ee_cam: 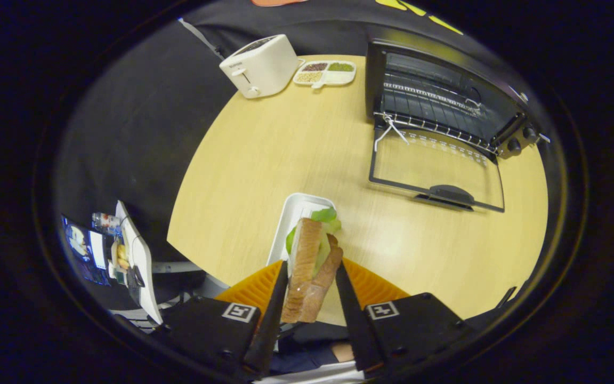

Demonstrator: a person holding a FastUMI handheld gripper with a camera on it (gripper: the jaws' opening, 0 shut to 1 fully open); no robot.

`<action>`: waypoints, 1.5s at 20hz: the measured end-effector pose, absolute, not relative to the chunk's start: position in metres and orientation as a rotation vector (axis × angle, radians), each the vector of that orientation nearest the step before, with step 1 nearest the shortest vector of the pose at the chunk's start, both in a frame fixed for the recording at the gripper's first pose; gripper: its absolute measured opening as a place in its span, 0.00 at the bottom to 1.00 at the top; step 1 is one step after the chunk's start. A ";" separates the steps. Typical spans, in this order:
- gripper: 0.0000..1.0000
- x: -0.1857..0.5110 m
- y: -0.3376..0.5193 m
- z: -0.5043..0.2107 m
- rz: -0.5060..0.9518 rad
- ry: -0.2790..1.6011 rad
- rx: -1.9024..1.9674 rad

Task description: Open the toaster oven, put the food inside, and close the toaster oven door.

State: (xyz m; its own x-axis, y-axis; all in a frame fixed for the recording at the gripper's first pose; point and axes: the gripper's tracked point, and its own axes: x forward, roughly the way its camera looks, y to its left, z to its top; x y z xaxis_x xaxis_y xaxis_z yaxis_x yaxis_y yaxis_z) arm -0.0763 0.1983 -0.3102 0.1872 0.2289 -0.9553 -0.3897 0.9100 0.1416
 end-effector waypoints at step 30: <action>0.37 0.006 0.163 -0.232 0.610 0.921 0.414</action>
State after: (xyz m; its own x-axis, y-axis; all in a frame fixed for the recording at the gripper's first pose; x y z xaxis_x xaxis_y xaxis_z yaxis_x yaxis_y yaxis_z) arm 0.0062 0.1628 -0.2322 0.4573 0.6471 -0.6099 -0.3082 0.7587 0.5739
